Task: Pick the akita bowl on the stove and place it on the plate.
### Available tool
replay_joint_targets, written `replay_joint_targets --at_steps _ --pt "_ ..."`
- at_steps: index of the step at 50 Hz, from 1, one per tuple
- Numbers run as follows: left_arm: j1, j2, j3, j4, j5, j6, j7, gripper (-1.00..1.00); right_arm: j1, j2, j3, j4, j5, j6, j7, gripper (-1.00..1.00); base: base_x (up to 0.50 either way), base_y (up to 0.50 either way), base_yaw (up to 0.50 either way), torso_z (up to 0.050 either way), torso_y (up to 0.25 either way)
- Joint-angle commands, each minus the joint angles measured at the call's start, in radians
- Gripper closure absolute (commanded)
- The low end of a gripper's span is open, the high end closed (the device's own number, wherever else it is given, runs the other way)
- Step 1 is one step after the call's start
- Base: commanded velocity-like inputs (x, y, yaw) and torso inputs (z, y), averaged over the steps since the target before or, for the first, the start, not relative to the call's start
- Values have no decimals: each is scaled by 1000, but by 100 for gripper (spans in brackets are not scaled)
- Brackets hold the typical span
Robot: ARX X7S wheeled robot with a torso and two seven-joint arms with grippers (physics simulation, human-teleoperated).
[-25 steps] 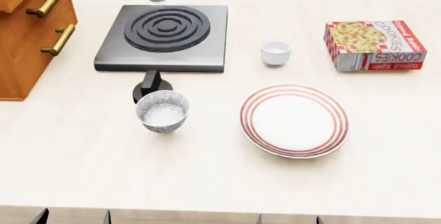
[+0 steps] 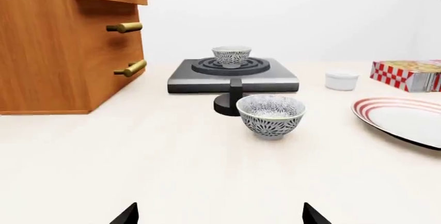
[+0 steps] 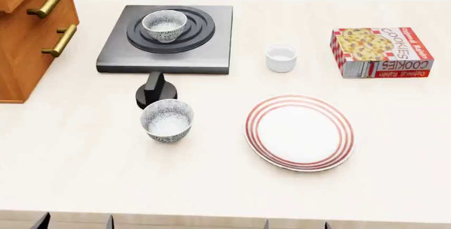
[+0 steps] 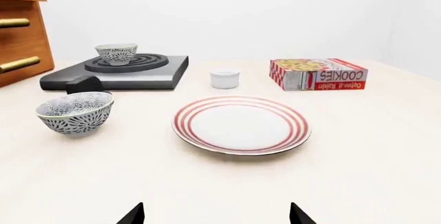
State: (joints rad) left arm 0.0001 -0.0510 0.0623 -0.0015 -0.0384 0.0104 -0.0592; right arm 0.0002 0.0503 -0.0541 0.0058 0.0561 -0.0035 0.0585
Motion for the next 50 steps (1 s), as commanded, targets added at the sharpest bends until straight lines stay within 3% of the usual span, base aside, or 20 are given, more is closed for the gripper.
replay_joint_targets --at_steps 1,12,13,15,22,27,33,36,37,45,47,50 --pt "-2 -19 22 -3 -15 14 -25 -100 1 20 -24 0 19 2 21 -100 0 0 0 0 0" --pt "-1 -33 39 2 -29 3 -38 -100 33 66 -106 -21 -21 86 -13 -100 0 0 0 0 0" --pt "-5 -34 40 -6 -31 5 -38 -100 87 73 -143 -139 -49 221 -30 -100 0 0 0 0 0" --pt "-4 -36 42 -2 -33 3 -40 -100 115 73 -154 -177 -65 260 -23 -100 0 0 0 0 0" --pt "-6 -45 50 -2 -42 1 -50 -100 524 -39 -102 -568 -8 888 47 -100 0 0 0 0 0" --pt "-9 -49 58 -8 -46 5 -57 -100 878 -46 -33 -585 185 1141 202 -100 0 0 0 0 0" --pt "-13 -55 65 -12 -51 4 -64 -100 1170 -9 -30 -432 282 1242 194 -100 0 0 0 0 0" --pt "-14 -57 69 -17 -54 8 -67 -100 1201 4 -32 -408 293 1248 183 -100 0 0 0 0 0" --pt "-13 -59 71 -12 -54 4 -68 -100 1258 -5 79 -368 346 1304 156 -100 0 0 0 0 0" --pt "-13 -66 83 -9 -58 -1 -76 -100 1145 125 101 -526 406 1435 113 -100 0 0 0 0 0" --pt "-15 -68 84 -11 -59 1 -77 -100 962 114 228 -666 437 1468 115 -100 0 0 0 0 0" --pt "-14 -71 86 -10 -62 0 -81 -100 865 162 202 -711 434 1407 90 -100 0 0 0 0 0"
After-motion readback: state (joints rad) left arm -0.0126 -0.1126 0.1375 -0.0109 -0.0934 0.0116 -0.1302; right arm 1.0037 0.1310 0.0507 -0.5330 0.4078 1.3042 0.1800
